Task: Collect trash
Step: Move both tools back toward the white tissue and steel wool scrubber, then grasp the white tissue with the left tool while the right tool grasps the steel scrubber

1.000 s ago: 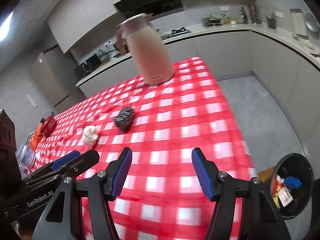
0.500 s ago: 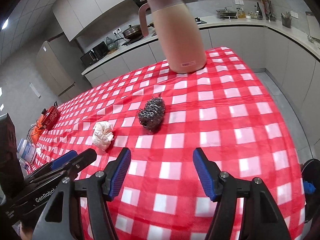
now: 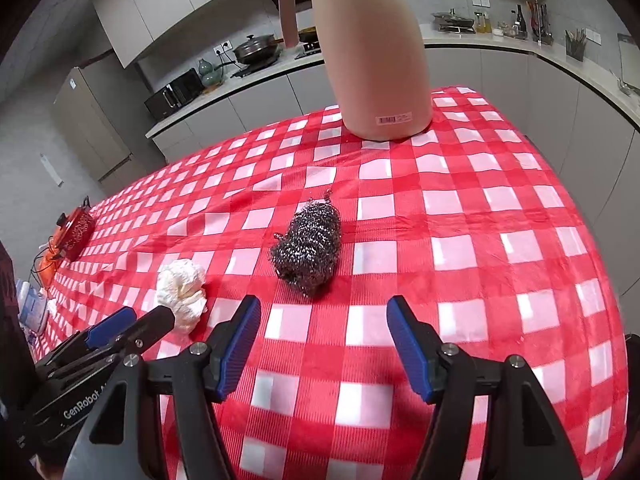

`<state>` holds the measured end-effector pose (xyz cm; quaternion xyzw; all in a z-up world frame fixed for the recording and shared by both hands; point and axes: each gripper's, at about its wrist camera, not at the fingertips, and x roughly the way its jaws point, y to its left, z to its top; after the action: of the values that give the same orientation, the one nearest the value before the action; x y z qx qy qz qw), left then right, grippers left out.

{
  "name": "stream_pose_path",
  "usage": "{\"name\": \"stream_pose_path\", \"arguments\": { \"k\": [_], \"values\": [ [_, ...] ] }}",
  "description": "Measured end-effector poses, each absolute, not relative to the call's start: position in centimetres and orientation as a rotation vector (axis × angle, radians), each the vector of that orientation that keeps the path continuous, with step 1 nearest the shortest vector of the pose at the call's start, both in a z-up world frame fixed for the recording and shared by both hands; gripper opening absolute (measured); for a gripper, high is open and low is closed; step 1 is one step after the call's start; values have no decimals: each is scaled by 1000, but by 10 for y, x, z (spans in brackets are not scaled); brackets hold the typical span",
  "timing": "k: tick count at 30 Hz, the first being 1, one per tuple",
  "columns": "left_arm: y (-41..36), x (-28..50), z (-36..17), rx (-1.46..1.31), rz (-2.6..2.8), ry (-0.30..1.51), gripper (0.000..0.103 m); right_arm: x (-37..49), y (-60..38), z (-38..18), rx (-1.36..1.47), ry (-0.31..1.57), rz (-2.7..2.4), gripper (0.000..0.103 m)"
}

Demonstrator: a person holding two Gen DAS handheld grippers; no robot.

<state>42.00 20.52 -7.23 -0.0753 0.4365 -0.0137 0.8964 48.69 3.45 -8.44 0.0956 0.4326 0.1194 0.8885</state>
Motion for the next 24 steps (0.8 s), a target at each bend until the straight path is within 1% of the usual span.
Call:
{"name": "stream_pose_path", "arguments": {
  "k": [2,6,24],
  "values": [
    [206,424,-76,-151,-28,905,69,492,38,-87,194,904,249,68],
    [207,431,-81,-148,-23,916,69,504,45,-92,184,909,246,72],
    [215,447,-101,-170,-44,931,69,549,65,-113,136,934,246,73]
  ]
}}
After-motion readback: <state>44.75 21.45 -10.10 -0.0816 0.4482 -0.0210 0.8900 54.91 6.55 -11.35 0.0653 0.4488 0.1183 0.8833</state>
